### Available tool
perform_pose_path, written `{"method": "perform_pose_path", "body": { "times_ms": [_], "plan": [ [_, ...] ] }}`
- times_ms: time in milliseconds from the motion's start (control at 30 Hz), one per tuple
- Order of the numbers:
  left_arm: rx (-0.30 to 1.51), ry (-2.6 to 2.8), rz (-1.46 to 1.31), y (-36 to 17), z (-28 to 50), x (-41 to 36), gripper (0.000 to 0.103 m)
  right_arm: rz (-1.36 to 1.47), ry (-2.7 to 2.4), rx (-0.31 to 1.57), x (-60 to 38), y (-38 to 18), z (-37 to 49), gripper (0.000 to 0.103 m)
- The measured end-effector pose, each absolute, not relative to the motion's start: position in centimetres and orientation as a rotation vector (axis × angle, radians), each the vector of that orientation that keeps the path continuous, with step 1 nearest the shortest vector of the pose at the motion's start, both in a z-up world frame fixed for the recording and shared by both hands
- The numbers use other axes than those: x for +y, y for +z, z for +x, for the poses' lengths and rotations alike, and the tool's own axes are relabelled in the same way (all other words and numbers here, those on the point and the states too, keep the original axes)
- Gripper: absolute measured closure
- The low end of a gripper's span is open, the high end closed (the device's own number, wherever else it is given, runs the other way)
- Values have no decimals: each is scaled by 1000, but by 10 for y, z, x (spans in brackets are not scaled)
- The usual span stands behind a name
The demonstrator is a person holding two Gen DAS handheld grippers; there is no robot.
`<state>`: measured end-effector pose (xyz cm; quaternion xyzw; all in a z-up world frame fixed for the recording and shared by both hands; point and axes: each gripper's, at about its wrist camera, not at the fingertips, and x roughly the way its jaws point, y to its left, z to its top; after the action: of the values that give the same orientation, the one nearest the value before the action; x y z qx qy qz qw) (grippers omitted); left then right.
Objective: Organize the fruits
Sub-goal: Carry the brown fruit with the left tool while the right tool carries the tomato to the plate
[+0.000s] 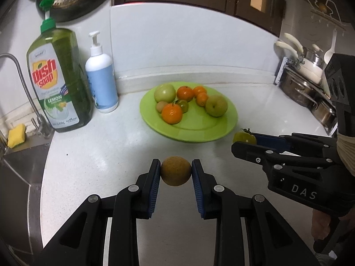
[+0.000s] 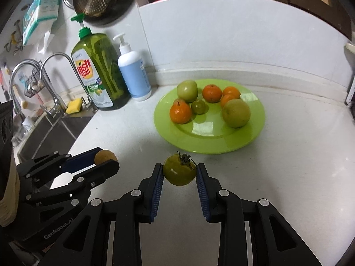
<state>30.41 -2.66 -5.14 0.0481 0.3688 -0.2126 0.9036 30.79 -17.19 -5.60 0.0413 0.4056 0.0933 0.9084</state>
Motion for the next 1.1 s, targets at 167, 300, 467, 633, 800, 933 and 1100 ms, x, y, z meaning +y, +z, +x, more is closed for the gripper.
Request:
{"method": "perform_pose_path", "body": {
  "times_ms": [167, 300, 467, 633, 800, 933, 1100],
  "plan": [
    [724, -451, 118, -37, 299, -39, 74, 79, 191, 811, -180, -46, 300, 72],
    [699, -460, 131, -28, 301, -51, 74, 83, 190, 802, -188, -41, 301, 72],
    [688, -483, 134, -23, 311, -63, 74, 79, 180, 793, -198, -36, 307, 72],
    [694, -500, 132, -25, 328, -74, 74, 80, 170, 794, -209, -36, 320, 72],
    [712, -523, 143, -33, 348, -83, 74, 90, 161, 797, -217, -41, 336, 72],
    [726, -536, 159, -41, 364, -88, 74, 105, 155, 804, -222, -48, 349, 72],
    [748, -551, 152, -53, 384, -90, 74, 118, 151, 825, -224, -60, 366, 72]
  ]
}}
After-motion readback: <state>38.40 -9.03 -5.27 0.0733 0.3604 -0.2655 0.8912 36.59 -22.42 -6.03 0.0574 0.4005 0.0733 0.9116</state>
